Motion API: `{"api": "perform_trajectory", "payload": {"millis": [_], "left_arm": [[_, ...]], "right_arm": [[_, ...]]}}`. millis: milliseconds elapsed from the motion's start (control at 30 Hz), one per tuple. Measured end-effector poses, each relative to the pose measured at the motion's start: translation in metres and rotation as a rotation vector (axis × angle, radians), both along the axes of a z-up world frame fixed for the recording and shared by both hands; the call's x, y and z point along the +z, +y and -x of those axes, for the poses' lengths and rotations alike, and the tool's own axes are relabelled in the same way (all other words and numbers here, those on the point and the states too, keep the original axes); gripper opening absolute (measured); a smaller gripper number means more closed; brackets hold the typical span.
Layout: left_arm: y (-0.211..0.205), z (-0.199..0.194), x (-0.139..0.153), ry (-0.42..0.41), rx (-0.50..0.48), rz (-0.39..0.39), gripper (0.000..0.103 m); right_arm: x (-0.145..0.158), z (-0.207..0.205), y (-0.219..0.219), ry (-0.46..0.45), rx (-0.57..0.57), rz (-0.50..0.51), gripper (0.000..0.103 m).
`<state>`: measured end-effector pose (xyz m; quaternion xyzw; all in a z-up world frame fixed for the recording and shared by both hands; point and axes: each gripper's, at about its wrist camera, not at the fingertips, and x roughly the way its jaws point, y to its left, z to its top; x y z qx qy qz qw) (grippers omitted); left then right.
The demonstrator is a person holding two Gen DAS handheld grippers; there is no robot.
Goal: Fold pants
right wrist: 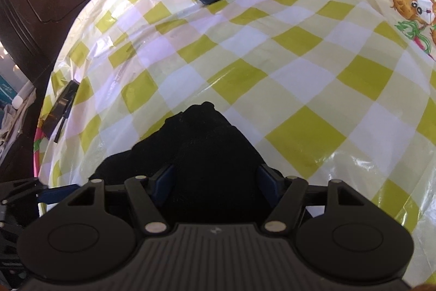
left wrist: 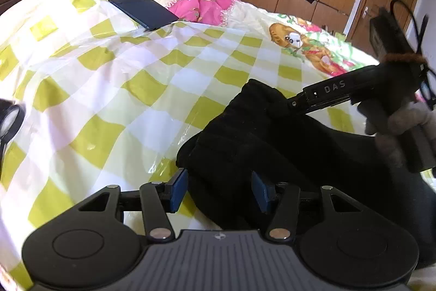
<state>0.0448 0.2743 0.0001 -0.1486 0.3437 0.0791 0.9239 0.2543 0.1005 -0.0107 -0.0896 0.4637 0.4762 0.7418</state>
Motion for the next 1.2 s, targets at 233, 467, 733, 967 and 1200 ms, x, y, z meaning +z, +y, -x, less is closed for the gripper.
{"api": "perform_trajectory", "payload": {"millis": [233, 467, 733, 967, 1200], "left_arm": [[-0.009, -0.020, -0.016, 0.049, -0.036, 0.039, 0.064], [0.014, -0.034, -0.016, -0.023, 0.007, 0.114, 0.031], [0.006, -0.020, -0.008, -0.088, 0.014, -0.007, 0.029], [0.009, -0.006, -0.016, -0.048, 0.049, -0.070, 0.043], [-0.021, 0.015, 0.006, -0.064, 0.086, -0.246, 0.042]], "right_arm": [[-0.003, 0.002, -0.003, 0.009, -0.024, -0.020, 0.068], [0.001, 0.004, 0.002, -0.014, -0.036, -0.006, 0.036], [0.019, 0.022, 0.035, -0.084, 0.010, -0.016, 0.019], [0.035, 0.045, -0.024, -0.154, -0.124, -0.046, 0.042], [0.028, 0.128, -0.184, -0.116, -0.496, -0.029, 0.051]]}}
